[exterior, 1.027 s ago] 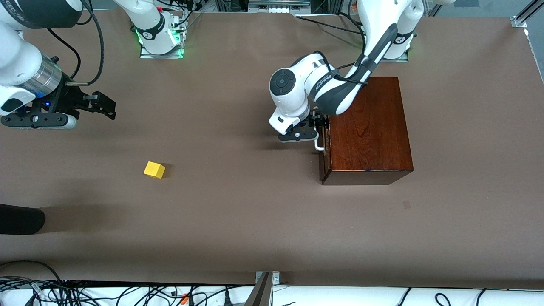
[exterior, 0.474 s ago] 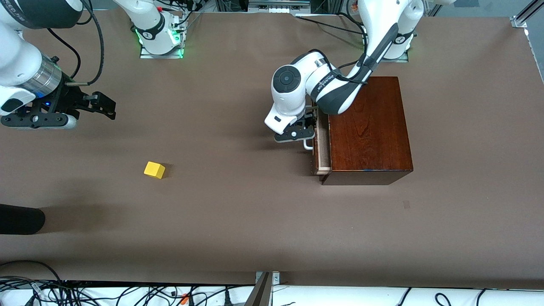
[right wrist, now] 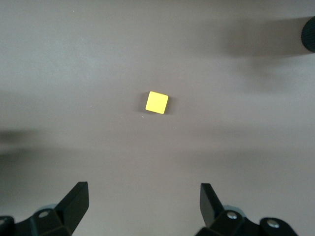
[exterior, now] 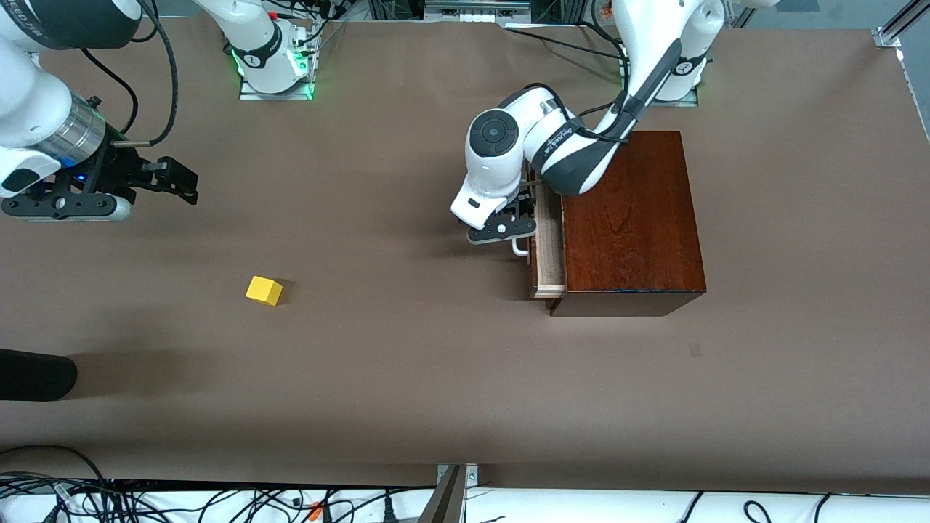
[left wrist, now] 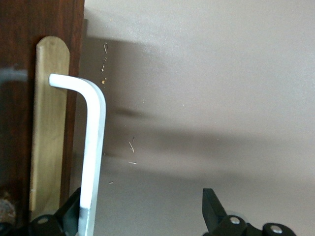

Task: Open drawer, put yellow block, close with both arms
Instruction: 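Pull the drawer handle outward with the left gripper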

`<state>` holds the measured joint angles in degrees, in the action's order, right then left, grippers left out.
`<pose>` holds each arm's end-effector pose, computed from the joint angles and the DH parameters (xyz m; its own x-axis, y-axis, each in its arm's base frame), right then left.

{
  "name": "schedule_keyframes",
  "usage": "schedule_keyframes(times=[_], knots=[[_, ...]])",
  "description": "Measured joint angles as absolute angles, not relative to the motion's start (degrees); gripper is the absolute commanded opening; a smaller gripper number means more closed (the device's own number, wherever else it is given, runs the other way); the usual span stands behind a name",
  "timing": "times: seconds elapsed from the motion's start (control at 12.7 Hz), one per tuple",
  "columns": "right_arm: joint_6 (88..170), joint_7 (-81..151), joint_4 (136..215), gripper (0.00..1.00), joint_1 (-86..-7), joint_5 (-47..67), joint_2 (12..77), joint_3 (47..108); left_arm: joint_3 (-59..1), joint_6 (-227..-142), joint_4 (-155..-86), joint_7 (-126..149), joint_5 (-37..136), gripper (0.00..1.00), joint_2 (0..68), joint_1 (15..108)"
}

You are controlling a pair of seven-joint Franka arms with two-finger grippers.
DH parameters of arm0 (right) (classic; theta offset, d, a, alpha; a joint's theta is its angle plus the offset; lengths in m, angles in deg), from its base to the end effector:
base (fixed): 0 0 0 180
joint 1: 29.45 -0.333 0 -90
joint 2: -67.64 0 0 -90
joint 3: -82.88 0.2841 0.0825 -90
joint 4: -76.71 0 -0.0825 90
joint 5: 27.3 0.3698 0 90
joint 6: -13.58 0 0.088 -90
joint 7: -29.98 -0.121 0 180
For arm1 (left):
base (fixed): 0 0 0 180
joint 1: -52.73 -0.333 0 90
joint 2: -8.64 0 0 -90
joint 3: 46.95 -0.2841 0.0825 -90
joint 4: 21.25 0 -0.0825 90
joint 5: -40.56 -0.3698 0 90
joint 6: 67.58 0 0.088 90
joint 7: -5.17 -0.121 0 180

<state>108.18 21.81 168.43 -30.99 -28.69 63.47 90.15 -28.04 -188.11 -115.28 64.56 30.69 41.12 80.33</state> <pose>0.5585 0.0817 0.5318 0.9997 0.0130 -0.0196 0.0133 -0.9998 0.0179 0.4652 -0.4481 0.2612 0.9827 0.1737 -0.0639 0.1712 -0.9843 -0.0425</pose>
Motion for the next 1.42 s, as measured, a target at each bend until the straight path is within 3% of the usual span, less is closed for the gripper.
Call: schedule_keyframes(times=[1.03, 1.42], knots=[[108.2, 21.8, 168.4, 1.00, -30.6, -28.7, 63.5, 90.1, -28.3, -188.6, -114.1, 64.3, 30.5, 1.00, 41.2, 81.8], [108.2, 21.8, 168.4, 1.00, -30.6, -28.7, 63.4, 90.1, -27.2, -179.1, -106.9, 62.9, 30.3, 1.00, 41.4, 82.9]])
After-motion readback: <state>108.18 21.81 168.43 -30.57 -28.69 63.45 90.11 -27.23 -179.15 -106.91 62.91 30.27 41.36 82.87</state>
